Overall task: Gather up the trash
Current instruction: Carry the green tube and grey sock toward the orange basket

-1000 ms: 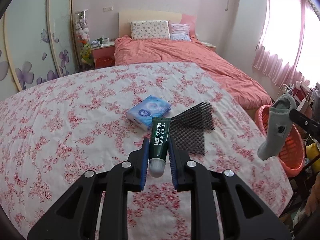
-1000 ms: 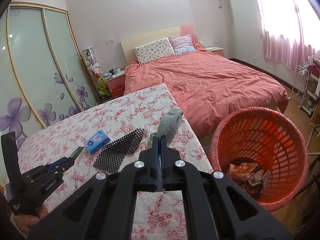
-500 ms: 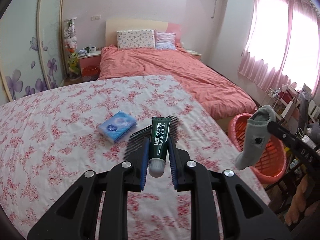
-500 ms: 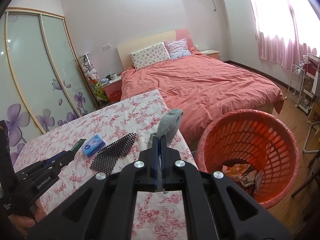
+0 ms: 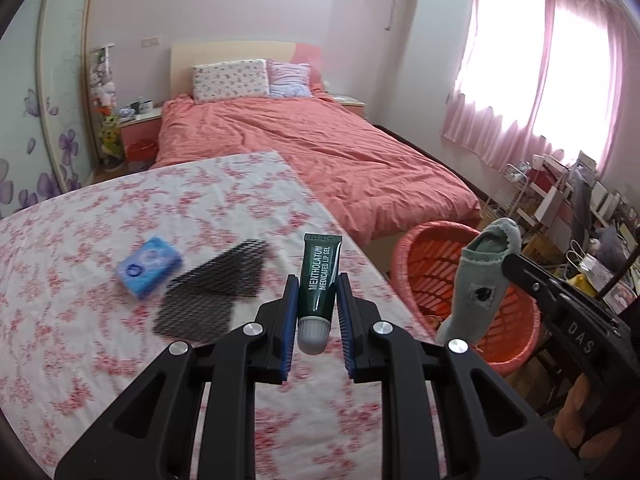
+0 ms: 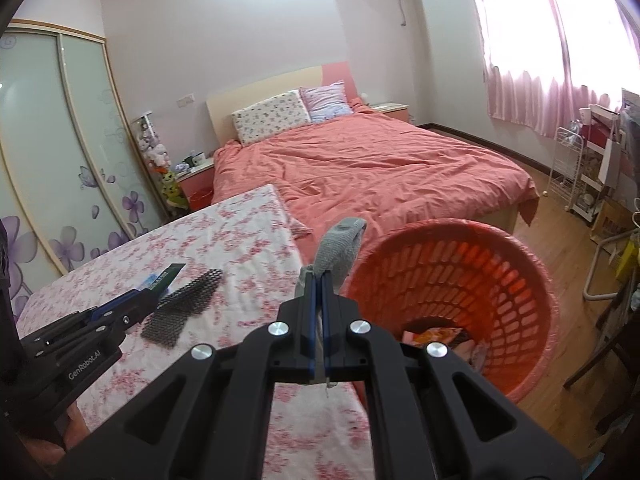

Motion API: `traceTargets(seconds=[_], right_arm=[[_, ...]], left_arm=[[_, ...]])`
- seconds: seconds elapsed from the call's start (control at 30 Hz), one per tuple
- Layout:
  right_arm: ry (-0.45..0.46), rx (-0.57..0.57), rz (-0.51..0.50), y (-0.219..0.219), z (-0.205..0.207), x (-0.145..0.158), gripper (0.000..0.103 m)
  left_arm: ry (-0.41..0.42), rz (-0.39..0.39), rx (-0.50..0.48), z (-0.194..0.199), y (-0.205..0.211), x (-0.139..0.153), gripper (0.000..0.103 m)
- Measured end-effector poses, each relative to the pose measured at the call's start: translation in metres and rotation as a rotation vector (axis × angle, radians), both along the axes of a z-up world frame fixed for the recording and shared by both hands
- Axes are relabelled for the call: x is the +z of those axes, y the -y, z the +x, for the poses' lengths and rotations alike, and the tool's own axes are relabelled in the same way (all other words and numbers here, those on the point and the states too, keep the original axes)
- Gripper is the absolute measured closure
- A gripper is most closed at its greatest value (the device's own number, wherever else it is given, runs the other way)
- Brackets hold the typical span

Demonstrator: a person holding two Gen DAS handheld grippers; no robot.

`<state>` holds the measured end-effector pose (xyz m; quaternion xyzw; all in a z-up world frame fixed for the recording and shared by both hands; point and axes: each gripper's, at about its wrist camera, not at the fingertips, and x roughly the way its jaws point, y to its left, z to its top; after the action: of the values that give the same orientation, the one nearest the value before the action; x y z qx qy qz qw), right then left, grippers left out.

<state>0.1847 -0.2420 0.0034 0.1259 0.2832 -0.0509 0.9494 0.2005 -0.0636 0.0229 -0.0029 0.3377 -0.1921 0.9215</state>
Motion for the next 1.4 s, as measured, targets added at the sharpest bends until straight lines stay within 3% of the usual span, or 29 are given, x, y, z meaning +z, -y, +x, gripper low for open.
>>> traceTargets(seconds=[0.73,1.4], right_arm=[[-0.020,-0.146,-0.014,0.078,-0.013,-0.022,0.100],[-0.023,-0.174,0.060,0.124,-0.014,-0.041,0.100]], left_arm=[[-0.024,-0.012,-0.154,-0.002,0.092,-0.014,0.084],[-0.053,-0.005,-0.268,-0.003,0.150,-0.035,0.084]])
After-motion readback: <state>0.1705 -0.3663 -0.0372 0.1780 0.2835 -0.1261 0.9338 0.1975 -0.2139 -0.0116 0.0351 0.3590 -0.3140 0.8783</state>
